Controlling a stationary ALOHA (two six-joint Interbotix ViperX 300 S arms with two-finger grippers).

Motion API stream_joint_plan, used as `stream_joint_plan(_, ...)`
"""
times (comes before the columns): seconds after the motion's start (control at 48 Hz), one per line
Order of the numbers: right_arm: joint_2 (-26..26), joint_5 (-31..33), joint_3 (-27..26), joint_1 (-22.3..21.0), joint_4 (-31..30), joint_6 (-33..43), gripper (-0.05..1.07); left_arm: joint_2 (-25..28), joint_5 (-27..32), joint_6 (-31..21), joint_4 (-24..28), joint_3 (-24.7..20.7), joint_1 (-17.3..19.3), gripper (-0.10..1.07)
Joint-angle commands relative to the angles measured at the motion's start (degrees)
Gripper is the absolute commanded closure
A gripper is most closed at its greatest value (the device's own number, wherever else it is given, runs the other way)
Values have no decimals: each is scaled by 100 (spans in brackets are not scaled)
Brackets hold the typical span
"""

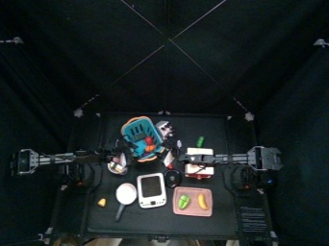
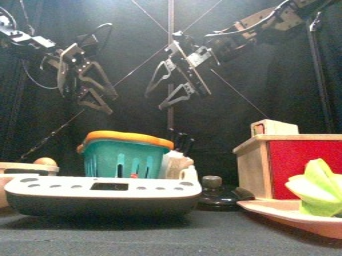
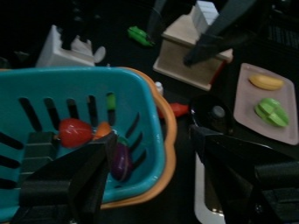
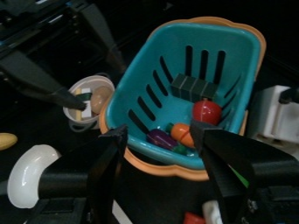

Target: Grab carrot

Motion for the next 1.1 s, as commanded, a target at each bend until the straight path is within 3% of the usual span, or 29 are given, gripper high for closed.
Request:
stream_joint_plan(0.0, -79, -404, -264, -255, 18, 9, 12, -53, -141, 18, 9, -26, 316, -2)
stream_joint_plan(0.229, 255, -1116, -571, -642, 272, -9, 11, -246, -141, 149, 35, 114, 554, -2)
stream_joint_plan(0.375, 387, -1169, -914, -712, 536, -9, 11, -439, -132, 308, 44, 123, 571, -2)
stream_joint_plan(0.458, 466, -1107, -1195, -756, 1020, 0, 11, -589, -123, 334, 35, 176, 571, -2)
stream_joint_plan(0.583, 589, -914, -1582, -721, 2013, 0, 11, -870, -114, 334, 26, 369, 536, -2)
stream_joint_plan(0.729, 668, -694, -1723, -703, 2628, 0, 11, -1134, -114, 316, -26, 598, 536, -2)
stream_joint_plan(0.833, 896, -220, -1811, -439, 3182, -18, 11, -1169, -114, 334, -176, 677, 527, -2)
stream_joint_plan(1.083, 765, 791, -1890, -88, 3604, -431, 11, -1160, -114, 334, -281, 642, 501, -2)
